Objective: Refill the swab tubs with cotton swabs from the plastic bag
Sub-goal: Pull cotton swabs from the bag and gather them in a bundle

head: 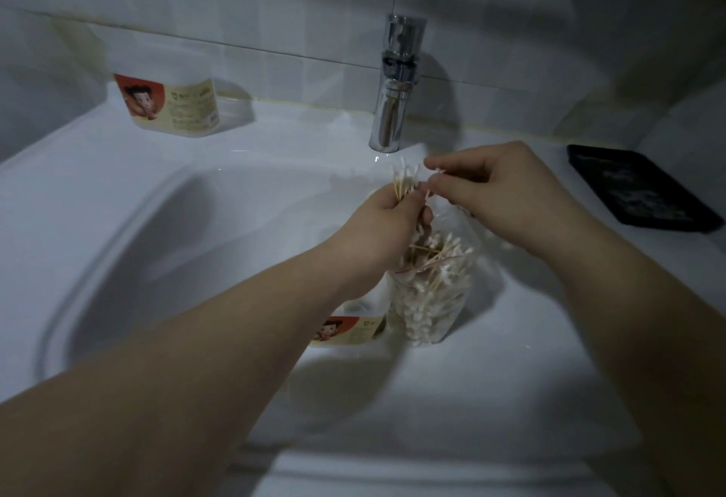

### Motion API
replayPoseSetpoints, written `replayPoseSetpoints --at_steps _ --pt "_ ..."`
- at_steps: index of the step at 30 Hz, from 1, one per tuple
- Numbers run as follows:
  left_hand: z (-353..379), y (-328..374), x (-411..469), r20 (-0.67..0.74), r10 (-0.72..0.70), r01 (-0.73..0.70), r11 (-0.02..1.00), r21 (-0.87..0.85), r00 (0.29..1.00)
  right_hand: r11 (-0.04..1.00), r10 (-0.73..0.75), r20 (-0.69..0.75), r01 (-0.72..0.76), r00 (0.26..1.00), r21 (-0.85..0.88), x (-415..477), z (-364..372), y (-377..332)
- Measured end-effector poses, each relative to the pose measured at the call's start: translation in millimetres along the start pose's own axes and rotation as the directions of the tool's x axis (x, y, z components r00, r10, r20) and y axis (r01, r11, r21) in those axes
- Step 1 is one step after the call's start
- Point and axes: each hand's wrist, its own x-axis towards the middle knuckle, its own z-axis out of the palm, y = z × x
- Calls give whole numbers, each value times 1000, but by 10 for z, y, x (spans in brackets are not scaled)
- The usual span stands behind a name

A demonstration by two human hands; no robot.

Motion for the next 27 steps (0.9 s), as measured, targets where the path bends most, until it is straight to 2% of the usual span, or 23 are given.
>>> replayPoseSetpoints --at_steps 6,9,12,21,27 --pt "-22 33 31 -43 -27 10 936 -352 999 979 11 233 36 972 -198 -74 -90 -94" --pt "-36 52 46 -57 -39 12 912 -410 998 950 63 303 36 951 -311 -112 -35 -115" --pt "-30 79 36 -58 -34 3 883 -469 998 919 75 320 59 944 -390 -112 47 -96" --pt "-54 99 39 -112 -37 -36 811 -584 993 882 5 324 148 946 -447 -118 63 -63" --pt "-116 111 93 -260 -85 -111 746 -657 962 904 -31 324 166 945 -395 -99 68 -18"
